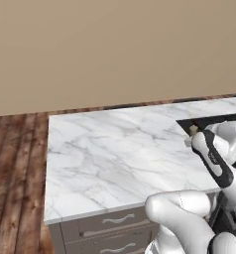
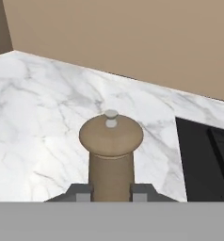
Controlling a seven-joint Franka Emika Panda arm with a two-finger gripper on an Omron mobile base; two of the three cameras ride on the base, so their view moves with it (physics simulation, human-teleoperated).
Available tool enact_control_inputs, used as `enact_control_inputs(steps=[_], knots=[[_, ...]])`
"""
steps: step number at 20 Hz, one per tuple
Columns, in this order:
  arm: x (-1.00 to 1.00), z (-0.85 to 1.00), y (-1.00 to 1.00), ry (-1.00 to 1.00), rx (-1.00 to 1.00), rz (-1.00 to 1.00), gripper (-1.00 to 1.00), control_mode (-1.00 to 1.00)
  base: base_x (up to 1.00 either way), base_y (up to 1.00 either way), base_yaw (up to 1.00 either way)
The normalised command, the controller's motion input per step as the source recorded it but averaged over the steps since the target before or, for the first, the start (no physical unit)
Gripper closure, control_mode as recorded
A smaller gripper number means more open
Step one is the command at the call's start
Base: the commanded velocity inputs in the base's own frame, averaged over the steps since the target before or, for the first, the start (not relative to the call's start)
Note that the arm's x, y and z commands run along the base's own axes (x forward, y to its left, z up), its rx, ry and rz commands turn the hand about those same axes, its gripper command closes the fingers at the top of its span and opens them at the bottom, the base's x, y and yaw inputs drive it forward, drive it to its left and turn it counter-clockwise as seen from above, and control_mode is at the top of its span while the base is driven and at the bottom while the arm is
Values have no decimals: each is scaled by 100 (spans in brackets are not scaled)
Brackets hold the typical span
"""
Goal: Take 2 condiments from the cabinet and move them on the counter near the stove.Make sure the condiments are lined up with each other, next to each other.
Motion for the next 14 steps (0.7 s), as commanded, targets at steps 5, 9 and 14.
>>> enact_control_inputs(steps=[5,9,14], knots=[[69,-39,-49,15,10,6,100,-100,0,0,0],[49,-44,-40,10,1,7,100,-100,0,0,0],[37,-55,-34,2,1,8,100,-100,0,0,0]])
